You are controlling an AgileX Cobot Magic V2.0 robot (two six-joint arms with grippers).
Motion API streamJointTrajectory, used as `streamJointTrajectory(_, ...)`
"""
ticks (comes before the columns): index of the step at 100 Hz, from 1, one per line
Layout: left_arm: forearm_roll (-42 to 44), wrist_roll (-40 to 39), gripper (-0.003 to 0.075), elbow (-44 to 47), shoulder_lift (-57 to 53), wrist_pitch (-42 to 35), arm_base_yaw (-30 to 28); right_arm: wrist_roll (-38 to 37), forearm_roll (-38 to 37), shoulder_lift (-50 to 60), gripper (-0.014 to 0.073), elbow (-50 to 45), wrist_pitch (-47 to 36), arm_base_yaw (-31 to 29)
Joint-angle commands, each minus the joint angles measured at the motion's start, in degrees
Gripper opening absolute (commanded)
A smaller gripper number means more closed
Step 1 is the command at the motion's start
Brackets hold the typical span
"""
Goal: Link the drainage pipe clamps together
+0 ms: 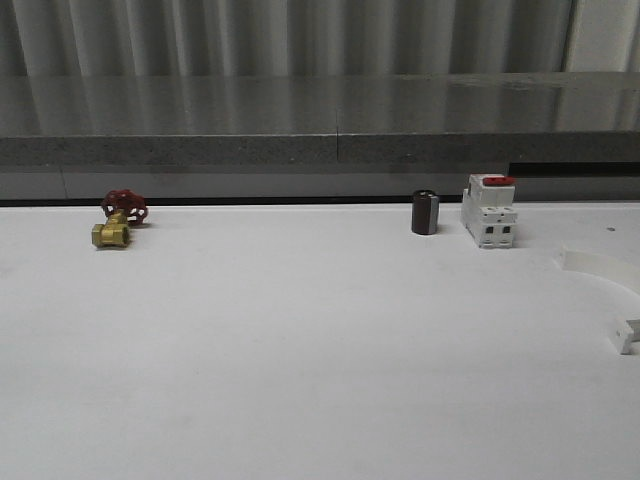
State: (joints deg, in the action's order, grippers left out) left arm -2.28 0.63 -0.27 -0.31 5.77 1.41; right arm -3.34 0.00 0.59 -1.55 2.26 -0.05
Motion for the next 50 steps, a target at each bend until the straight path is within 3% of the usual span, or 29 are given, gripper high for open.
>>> streamJointTrajectory(1, 0.0, -0.6, -0.002, 2.0, -1.8, -4.4, 0.1, 0.0, 0.0, 1.2, -0.0066, 0.9, -4.8, -0.2)
streamJointTrajectory(50, -0.3, -0.6, -0.002, 2.0, -1.8, -1.9, 0.1, 0.0, 0.0, 1.2, -0.0066, 0.9, -4.8, -0.2)
